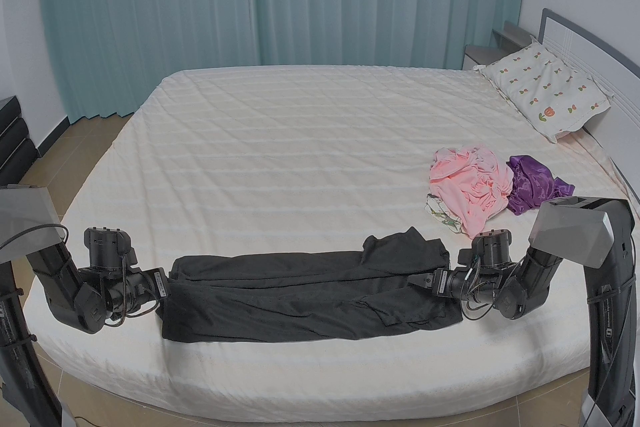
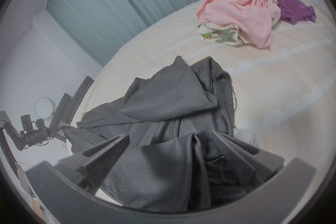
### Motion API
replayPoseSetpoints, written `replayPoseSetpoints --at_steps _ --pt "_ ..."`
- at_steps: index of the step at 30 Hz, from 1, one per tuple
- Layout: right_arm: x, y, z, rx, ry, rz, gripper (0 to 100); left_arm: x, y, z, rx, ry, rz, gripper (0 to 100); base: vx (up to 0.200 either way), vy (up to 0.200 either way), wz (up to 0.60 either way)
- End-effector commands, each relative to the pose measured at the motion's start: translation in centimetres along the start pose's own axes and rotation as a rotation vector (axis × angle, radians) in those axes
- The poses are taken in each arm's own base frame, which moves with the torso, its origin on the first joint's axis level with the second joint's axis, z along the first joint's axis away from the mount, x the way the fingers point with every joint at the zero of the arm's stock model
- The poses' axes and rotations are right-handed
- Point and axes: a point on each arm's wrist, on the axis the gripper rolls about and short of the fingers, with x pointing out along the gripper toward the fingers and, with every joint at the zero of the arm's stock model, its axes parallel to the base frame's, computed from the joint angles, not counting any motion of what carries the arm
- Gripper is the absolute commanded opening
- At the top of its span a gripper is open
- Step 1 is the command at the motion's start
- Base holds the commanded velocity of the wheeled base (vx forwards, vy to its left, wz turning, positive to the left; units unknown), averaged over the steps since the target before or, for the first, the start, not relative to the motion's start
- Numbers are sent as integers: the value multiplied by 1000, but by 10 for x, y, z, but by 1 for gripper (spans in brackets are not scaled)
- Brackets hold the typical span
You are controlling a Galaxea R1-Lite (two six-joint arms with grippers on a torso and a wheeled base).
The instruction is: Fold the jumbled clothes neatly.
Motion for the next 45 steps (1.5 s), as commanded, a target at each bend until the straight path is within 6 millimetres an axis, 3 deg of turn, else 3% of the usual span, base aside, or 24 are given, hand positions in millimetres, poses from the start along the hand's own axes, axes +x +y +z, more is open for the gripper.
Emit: replayPoseSetpoints --at_steps 1,15,25,37,45 --pt "-1 -3 -1 5 9 15 0 0 0 0 -1 -1 0 0 0 0 0" --pt "-37 0 4 16 -31 95 0 -5 2 -1 -7 0 6 0 0 0 0" --pt "-92 4 3 37 -119 215 0 -32 3 -4 -14 -9 3 0 0 0 0" --pt "-125 -3 -19 42 -140 221 0 -79 6 -19 -14 -15 -12 0 0 0 0" --pt "-145 1 -18 41 -138 253 0 -98 8 -31 -8 5 -20 0 0 0 0"
